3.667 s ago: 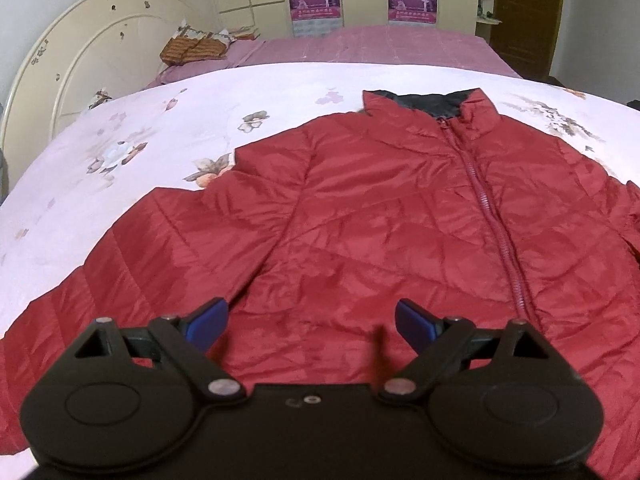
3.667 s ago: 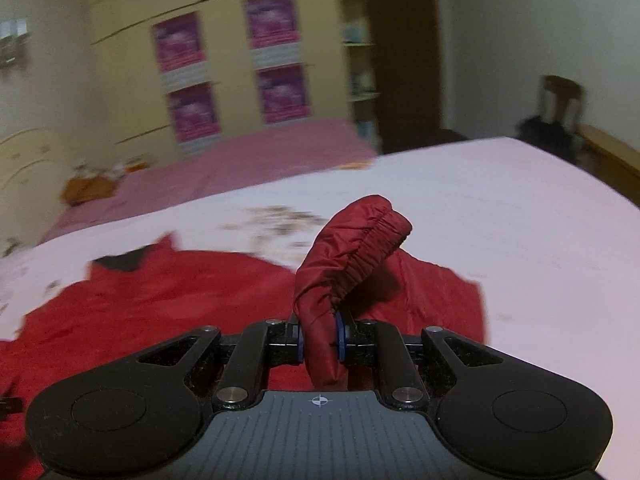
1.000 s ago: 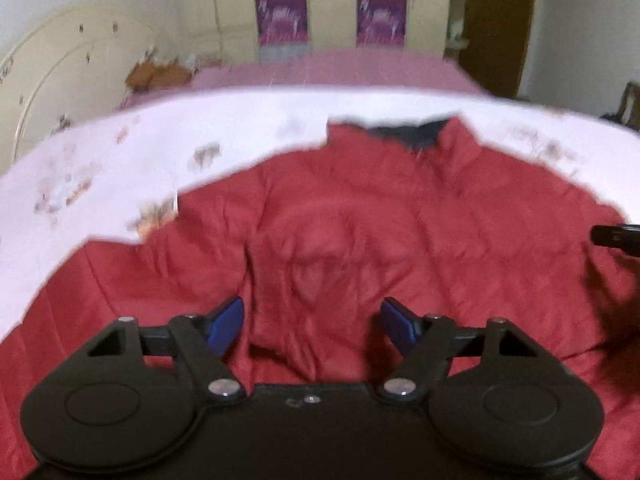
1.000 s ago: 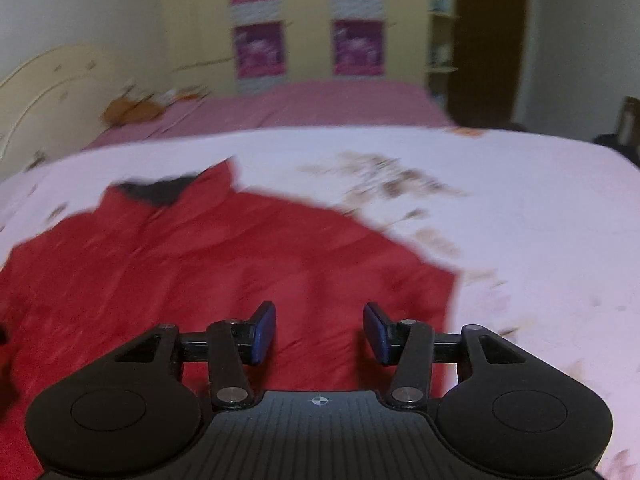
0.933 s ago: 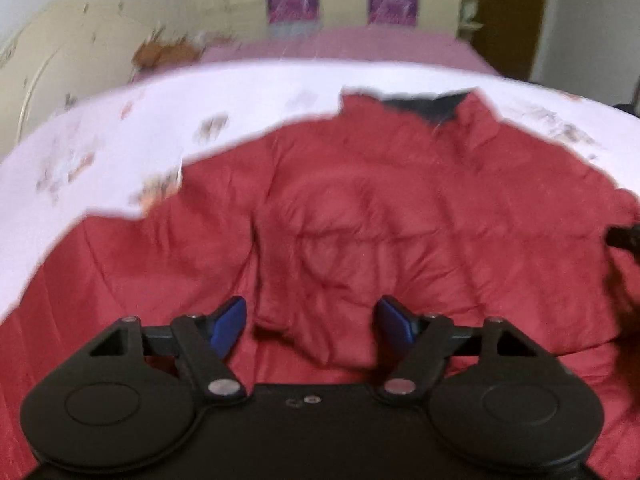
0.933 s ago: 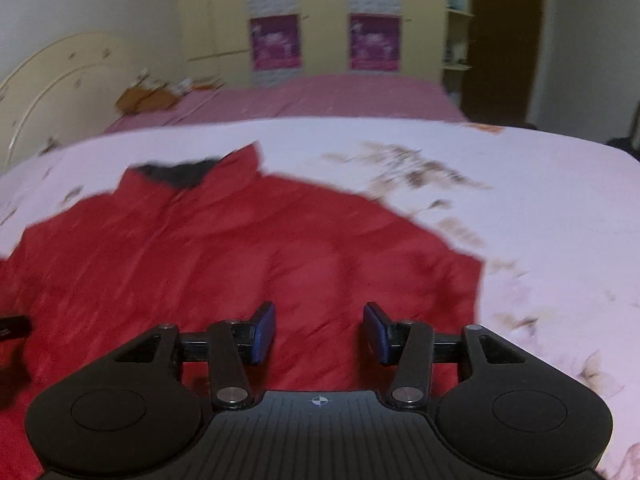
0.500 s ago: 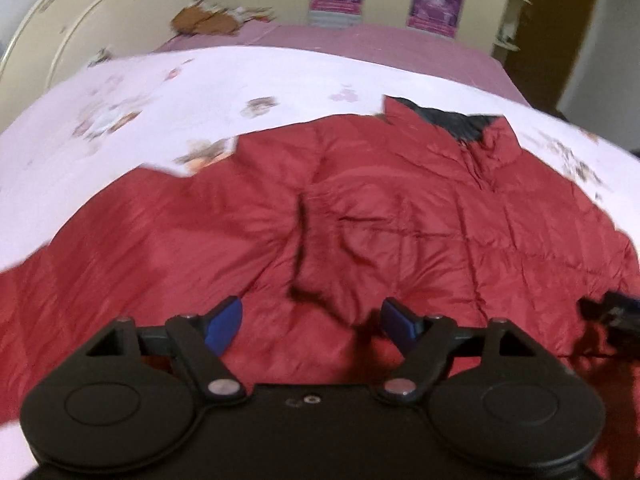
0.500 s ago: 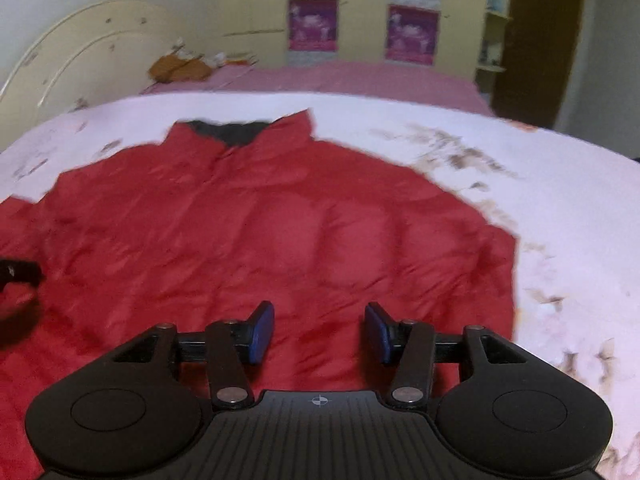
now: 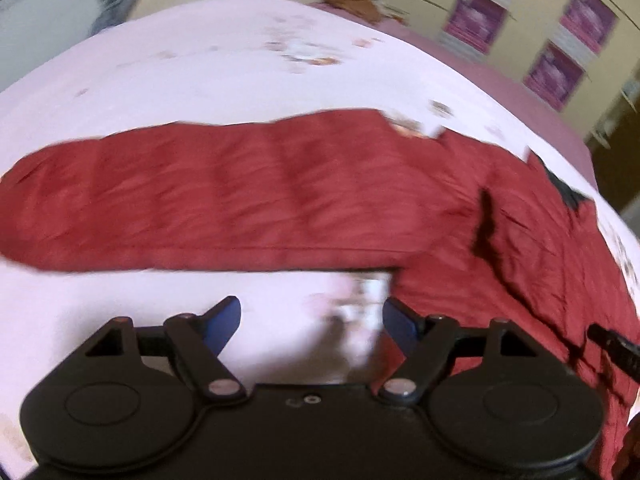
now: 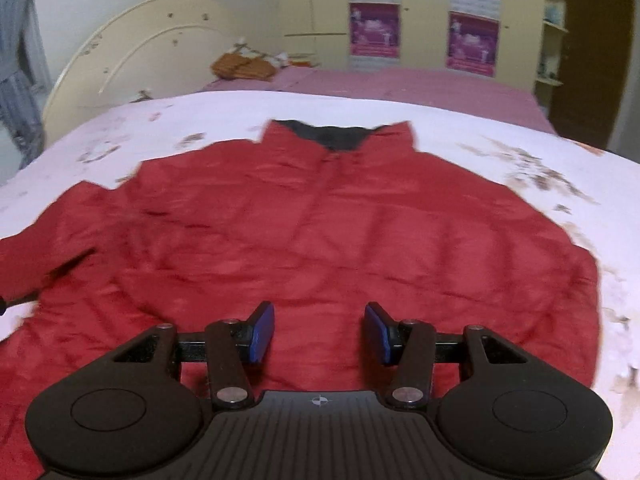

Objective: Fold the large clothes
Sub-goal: 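Move the left gripper to the other sleeve cuff and close on it, then carry the held sleeve across the jacket body with the left gripper and release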

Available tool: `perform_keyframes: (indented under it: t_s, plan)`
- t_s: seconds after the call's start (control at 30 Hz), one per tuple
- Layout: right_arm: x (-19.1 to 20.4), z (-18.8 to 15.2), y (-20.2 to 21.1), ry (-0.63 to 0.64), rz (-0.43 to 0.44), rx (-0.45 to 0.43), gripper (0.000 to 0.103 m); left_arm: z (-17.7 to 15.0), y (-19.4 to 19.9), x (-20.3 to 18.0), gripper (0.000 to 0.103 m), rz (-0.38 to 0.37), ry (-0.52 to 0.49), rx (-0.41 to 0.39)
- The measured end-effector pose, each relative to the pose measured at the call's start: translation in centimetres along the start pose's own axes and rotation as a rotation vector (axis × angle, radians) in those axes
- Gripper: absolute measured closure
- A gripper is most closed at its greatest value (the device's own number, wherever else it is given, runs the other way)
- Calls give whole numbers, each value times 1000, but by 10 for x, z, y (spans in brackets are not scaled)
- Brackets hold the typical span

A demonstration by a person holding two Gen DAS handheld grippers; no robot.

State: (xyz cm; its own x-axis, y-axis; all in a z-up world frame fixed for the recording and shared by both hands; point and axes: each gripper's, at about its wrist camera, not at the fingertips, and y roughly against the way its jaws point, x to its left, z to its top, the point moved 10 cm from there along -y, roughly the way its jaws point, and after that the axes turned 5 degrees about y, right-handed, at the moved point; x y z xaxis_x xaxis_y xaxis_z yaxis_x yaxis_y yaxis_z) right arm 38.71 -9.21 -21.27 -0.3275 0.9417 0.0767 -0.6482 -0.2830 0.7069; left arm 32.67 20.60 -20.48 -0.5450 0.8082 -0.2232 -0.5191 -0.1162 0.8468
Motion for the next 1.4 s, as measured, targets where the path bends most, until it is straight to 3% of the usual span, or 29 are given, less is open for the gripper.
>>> perform_keyframes:
  t_s: [0.27, 0.43, 0.57, 0.73, 0.8, 0.93, 1.07, 1.17, 1.4]
  plan:
    - [50, 16, -14, 15, 18, 0, 53, 12, 12, 117, 32, 53, 270, -31]
    - [80, 28, -27, 33, 20, -1, 53, 23, 9, 181, 44, 53, 431, -61]
    - [95, 35, -41, 33, 7, 6, 53, 42, 1, 200, 51, 21, 470, -96]
    - [97, 40, -59, 12, -44, 11, 53, 59, -11, 207, 79, 16, 474, -150]
    - [99, 35, -72, 12, -57, 40, 53, 63, -12, 208, 85, 4, 482, -162]
    - [100, 29, -84, 46, -79, 71, 53, 75, -2, 198, 91, -22, 439, -188]
    - [93, 37, -75, -24, -51, 42, 53, 98, 24, 159, 94, -91, 309, -248]
    - [93, 33, -78, 14, -48, 76, 53, 114, 38, 111, 94, -166, 193, -279]
    - [60, 44, -33, -89, -44, -14, 53, 110, 54, -43, 94, -397, -94, -256]
